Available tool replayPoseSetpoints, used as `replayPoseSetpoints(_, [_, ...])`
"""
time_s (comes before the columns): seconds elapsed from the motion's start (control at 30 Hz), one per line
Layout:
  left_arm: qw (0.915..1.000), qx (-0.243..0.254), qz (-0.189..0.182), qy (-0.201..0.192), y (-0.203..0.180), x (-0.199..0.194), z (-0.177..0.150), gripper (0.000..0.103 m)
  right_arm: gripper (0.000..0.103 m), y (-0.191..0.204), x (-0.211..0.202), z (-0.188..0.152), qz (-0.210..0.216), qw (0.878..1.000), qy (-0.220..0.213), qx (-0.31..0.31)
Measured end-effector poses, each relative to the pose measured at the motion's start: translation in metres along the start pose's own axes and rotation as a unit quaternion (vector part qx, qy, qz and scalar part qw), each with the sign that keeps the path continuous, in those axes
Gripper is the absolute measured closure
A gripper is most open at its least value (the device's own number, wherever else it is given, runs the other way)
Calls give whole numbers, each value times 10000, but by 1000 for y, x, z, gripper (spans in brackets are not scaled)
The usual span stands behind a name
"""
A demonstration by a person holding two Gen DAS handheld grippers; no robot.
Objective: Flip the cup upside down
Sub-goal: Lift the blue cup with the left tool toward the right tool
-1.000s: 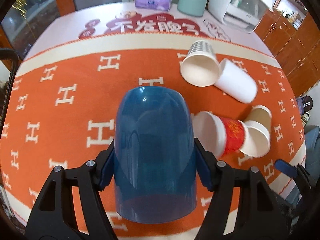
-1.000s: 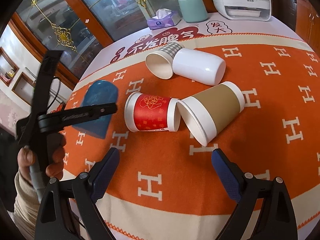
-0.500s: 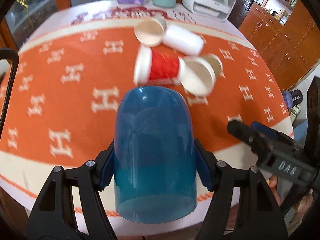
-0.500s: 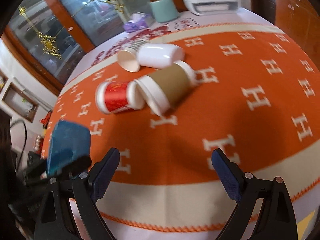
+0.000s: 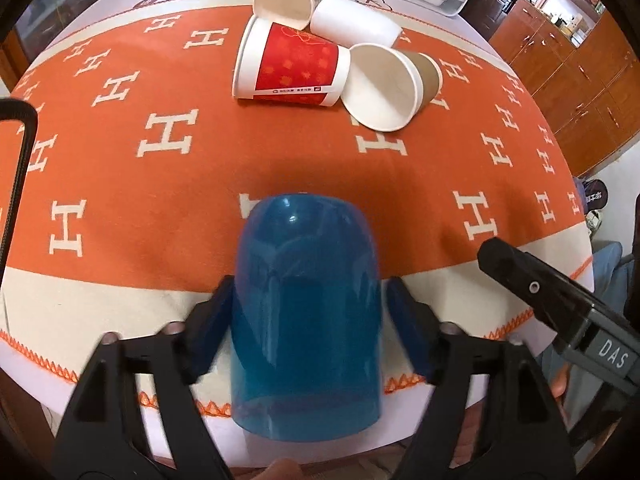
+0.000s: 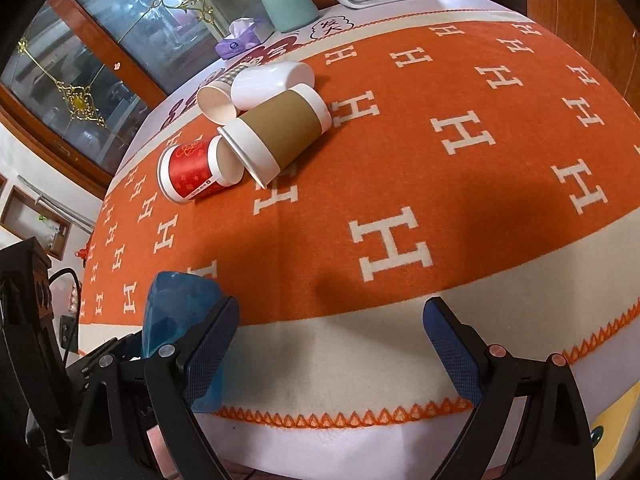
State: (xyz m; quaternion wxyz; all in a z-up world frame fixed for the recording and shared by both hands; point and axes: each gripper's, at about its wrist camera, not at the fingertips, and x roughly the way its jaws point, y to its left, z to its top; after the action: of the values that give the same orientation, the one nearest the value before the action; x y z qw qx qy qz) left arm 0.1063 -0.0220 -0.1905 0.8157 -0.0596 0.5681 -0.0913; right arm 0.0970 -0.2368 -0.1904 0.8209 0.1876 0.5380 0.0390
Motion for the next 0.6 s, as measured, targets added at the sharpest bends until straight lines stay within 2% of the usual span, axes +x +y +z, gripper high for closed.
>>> replayPoseSetpoints(0.07, [10000, -25, -77, 15, 1, -1, 1, 16, 8, 0, -1, 1, 39, 10000, -1, 23])
replayPoseSetpoints(0.6, [9995, 317, 11, -70, -6, -20, -6, 15, 8, 4, -5, -1, 228, 9997, 41, 37])
